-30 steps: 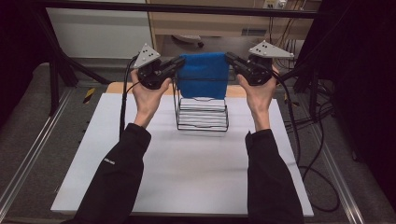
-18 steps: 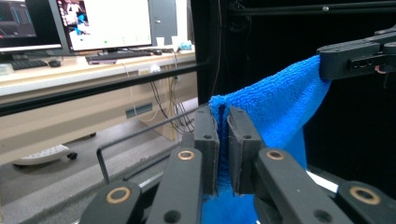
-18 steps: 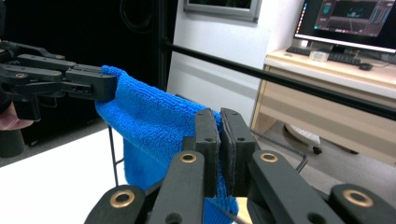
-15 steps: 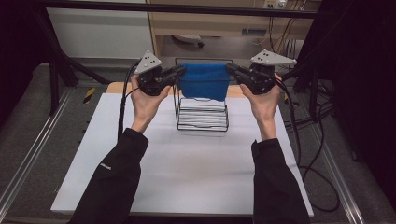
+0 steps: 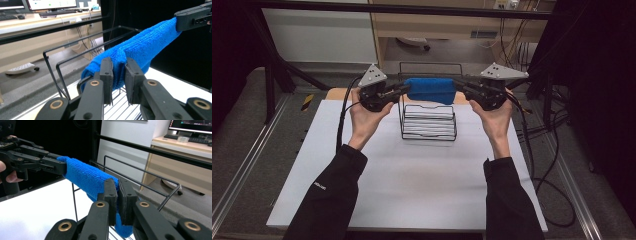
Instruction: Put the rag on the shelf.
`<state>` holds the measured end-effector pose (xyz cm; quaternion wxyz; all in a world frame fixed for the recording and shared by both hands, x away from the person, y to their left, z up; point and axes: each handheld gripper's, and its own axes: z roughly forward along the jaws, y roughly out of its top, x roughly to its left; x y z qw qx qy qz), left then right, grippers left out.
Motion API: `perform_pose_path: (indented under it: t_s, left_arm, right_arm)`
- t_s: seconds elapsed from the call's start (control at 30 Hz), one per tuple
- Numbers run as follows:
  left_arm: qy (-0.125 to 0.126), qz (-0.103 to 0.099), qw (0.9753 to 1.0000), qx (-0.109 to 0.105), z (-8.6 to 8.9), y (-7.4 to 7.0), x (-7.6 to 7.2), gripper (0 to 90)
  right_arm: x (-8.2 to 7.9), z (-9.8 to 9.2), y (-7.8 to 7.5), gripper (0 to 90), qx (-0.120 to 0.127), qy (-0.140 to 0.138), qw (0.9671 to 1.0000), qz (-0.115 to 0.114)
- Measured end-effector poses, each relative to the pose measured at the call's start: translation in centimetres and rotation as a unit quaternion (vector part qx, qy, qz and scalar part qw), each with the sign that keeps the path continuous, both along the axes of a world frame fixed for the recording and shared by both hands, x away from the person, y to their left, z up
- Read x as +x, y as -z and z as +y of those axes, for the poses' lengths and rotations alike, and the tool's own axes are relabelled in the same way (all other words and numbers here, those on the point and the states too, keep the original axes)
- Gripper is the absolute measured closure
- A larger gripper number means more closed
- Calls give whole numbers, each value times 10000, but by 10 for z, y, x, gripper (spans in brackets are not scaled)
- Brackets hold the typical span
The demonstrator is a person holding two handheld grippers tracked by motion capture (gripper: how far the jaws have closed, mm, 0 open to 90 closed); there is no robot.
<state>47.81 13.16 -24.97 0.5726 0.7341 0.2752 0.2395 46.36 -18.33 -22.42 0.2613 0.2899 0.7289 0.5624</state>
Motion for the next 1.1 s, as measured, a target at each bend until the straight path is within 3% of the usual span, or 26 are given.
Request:
perform_pose_path:
  t_s: [0.17, 0.3, 0.53, 0.63, 0.87, 0.97, 1.1]
  left_arm:
    - [10, 115, 9999, 21, 4, -3, -3, 741]
    - [-16, 147, 9999, 22, 9, -13, -7, 675]
    - [-172, 121, 9995, -239, 17, -38, -8, 688]
    - [-211, 178, 9995, -165, 14, -42, -3, 730]
    - [57, 571, 9983, 91, -1, -36, 6, 882]
    - [175, 701, 9969, 300, -7, -29, 5, 896]
    - [305, 864, 9949, 424, -10, -21, 5, 897]
  right_arm:
    - [-1, -1, 3, 861, 2, -24, 10000, 33]
    - [-2, -1, 5, 860, -19, -36, 10000, 27]
    - [-3, -1, 7, 859, -66, -49, 10000, 12]
    - [-4, 0, 8, 858, -117, -71, 9999, 12]
    - [-5, -2, 12, 853, -110, -92, 9999, 31]
    - [-6, -3, 13, 851, -134, -110, 9998, 39]
    - [-6, -3, 15, 843, -201, -144, 9997, 57]
